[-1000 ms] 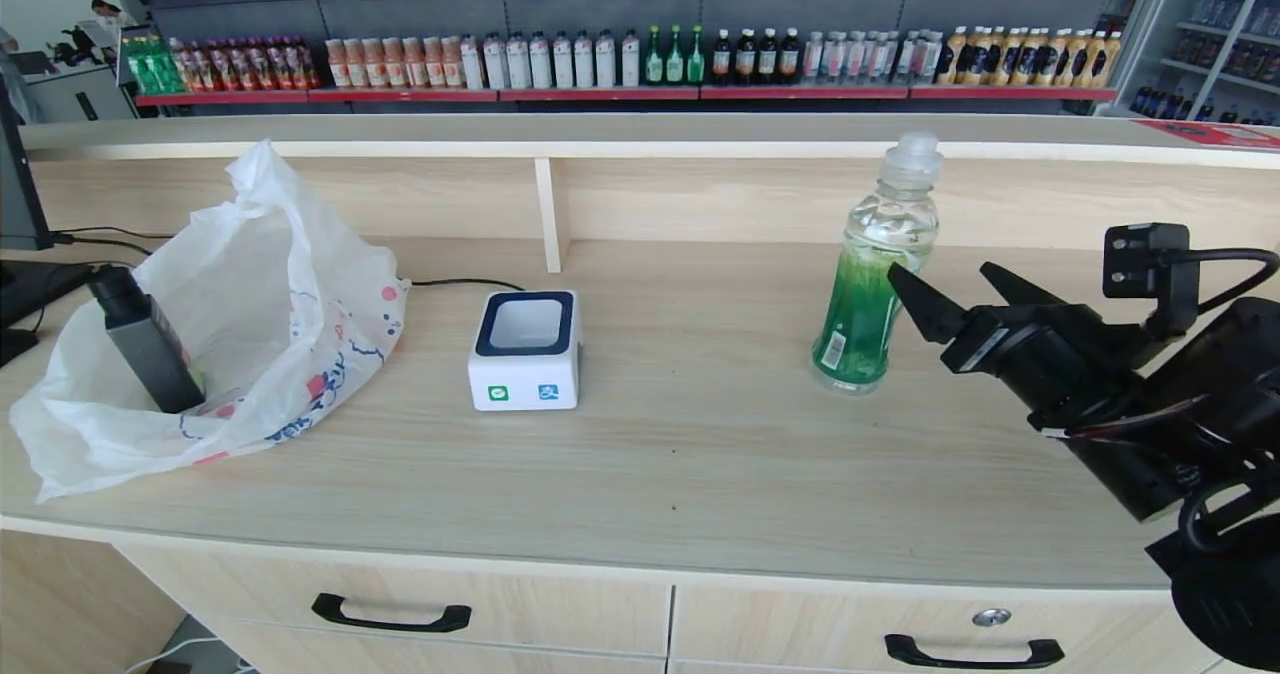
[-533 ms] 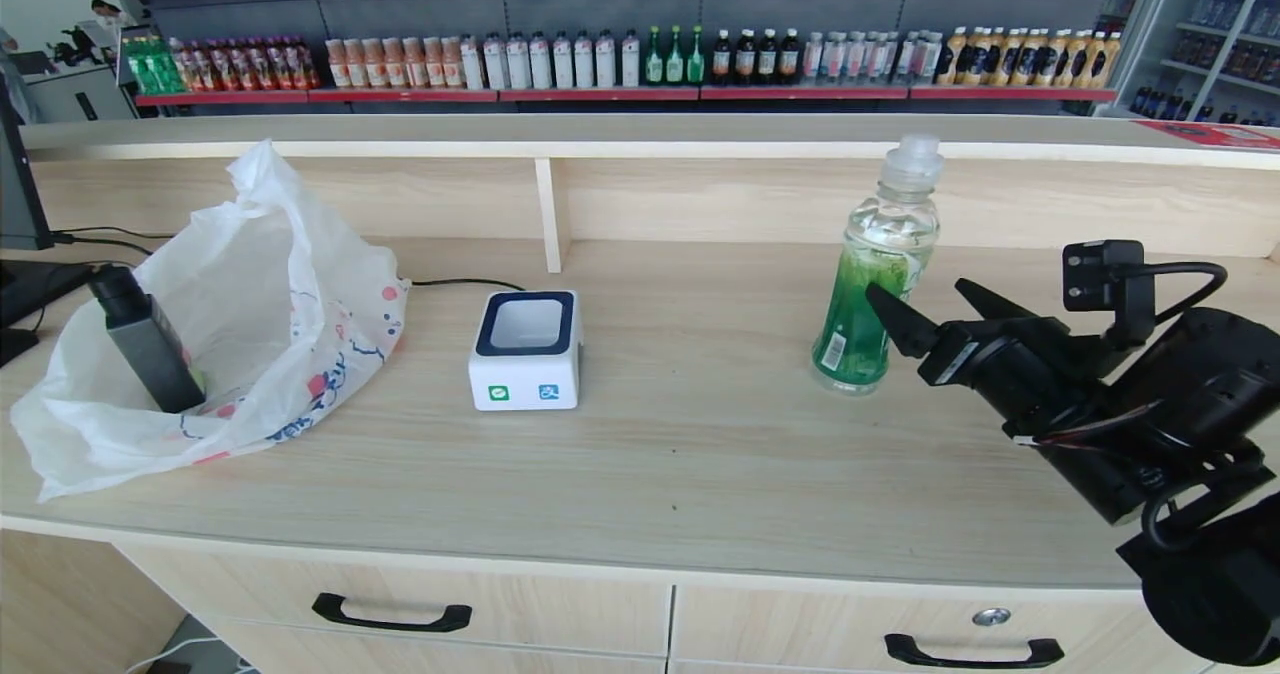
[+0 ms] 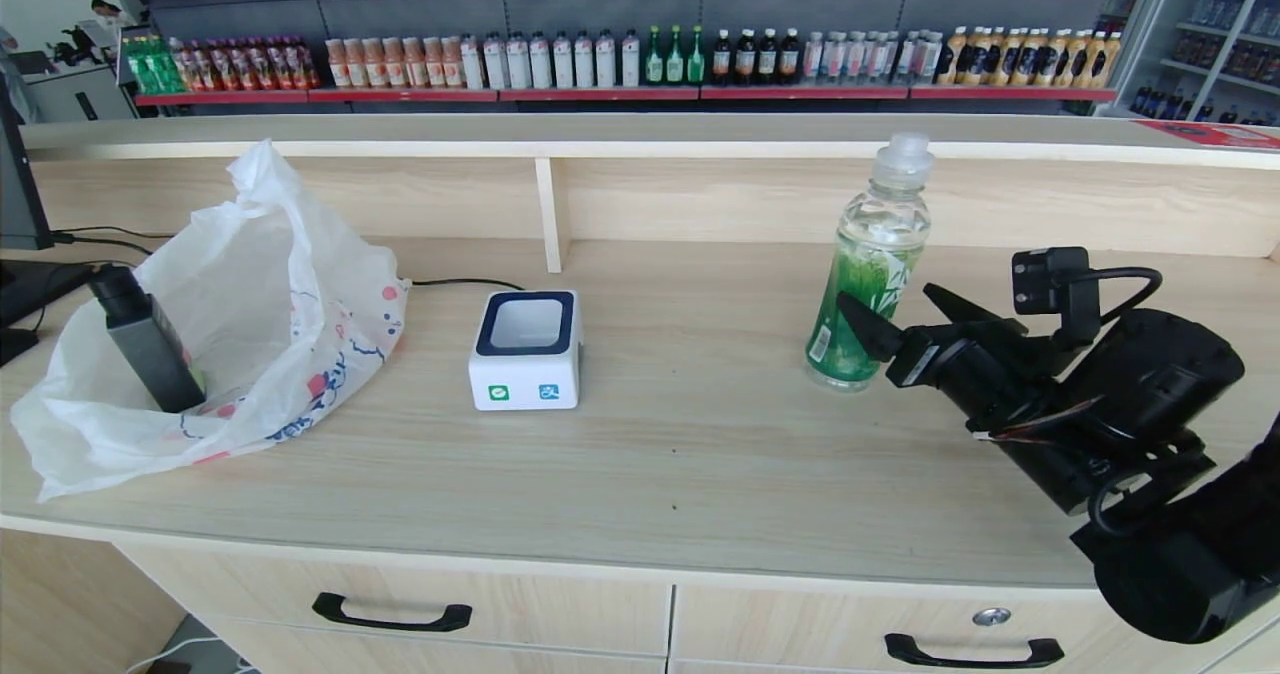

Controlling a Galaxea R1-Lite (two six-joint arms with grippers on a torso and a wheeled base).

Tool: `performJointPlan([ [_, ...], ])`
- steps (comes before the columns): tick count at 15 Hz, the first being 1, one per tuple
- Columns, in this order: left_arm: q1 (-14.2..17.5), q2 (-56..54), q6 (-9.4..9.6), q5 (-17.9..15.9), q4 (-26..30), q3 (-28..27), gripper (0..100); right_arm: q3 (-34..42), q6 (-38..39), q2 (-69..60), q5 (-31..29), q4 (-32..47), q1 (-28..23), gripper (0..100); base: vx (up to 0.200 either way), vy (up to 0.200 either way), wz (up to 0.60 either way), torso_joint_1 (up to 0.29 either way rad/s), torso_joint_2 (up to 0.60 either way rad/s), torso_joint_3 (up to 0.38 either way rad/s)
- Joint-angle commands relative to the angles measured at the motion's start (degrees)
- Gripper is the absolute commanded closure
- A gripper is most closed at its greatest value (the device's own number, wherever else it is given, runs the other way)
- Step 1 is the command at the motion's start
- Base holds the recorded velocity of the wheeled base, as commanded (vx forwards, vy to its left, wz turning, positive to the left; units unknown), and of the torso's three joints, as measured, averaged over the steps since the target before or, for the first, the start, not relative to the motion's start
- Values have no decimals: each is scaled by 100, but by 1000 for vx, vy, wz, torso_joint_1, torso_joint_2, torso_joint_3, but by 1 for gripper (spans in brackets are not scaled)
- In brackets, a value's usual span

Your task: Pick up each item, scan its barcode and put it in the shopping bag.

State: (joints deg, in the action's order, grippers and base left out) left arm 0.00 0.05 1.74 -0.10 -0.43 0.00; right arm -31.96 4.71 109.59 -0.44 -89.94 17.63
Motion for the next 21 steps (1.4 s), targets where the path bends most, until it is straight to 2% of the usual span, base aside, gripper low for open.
performJointPlan([
  [1,0,4,1,1,-1,0,0,-82,-31,106,-9,-6,144,0,0,0,0,0,0,0],
  [4,0,4,-7,1,-1,0,0,-100,-31,159,-44,-6,285,0,0,0,0,0,0,0],
  [8,0,4,-7,1,-1,0,0,-724,-145,563,-431,-6,268,0,0,0,0,0,0,0],
  [18,0,4,1,1,-10,0,0,-1128,-207,756,-501,-6,74,0,0,0,0,0,0,0],
  [19,0,4,10,1,-10,0,0,-1101,-198,756,-510,-6,83,100,0,0,0,0,0,0],
  [21,0,4,1,1,-19,0,0,-1110,-207,756,-501,-6,83,100,0,0,0,0,0,0],
])
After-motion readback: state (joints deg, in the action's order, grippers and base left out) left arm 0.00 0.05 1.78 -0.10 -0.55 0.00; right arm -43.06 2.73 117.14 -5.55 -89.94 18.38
